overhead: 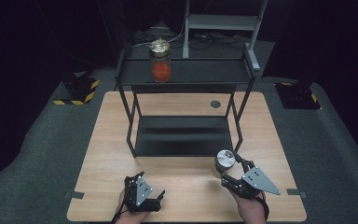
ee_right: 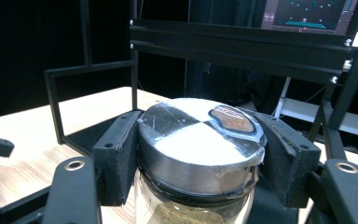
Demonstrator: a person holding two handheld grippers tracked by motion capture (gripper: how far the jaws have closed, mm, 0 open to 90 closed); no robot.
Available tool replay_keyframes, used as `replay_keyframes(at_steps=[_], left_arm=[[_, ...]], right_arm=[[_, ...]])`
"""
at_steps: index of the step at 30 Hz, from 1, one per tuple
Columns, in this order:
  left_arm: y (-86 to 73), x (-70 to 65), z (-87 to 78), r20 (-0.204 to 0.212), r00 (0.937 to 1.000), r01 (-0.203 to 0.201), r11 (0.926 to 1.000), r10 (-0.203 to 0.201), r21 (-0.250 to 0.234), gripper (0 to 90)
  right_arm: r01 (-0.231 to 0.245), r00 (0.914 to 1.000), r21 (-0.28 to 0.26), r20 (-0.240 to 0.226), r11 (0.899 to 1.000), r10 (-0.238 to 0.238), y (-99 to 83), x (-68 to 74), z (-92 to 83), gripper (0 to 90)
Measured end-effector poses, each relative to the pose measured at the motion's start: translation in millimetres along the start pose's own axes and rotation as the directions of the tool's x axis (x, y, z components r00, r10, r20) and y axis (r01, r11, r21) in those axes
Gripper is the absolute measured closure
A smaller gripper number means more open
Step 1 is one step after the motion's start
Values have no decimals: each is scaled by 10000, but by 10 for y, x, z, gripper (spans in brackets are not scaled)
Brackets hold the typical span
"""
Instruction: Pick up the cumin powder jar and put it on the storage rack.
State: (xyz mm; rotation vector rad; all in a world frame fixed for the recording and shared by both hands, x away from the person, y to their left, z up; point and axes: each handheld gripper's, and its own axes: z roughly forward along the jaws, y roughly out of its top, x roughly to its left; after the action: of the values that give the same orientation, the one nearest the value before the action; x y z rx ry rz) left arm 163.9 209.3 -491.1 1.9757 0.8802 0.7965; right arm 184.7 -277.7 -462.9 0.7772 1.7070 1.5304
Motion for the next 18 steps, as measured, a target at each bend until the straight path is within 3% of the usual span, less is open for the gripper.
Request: replay_keyframes(at_steps=[18], left_arm=[[-22, -18, -10, 64, 9995, -299, 9995, 300, -135, 9]], right_arm=[[85, 10000, -224, 43, 9997, -84, 468, 0, 139, 344]])
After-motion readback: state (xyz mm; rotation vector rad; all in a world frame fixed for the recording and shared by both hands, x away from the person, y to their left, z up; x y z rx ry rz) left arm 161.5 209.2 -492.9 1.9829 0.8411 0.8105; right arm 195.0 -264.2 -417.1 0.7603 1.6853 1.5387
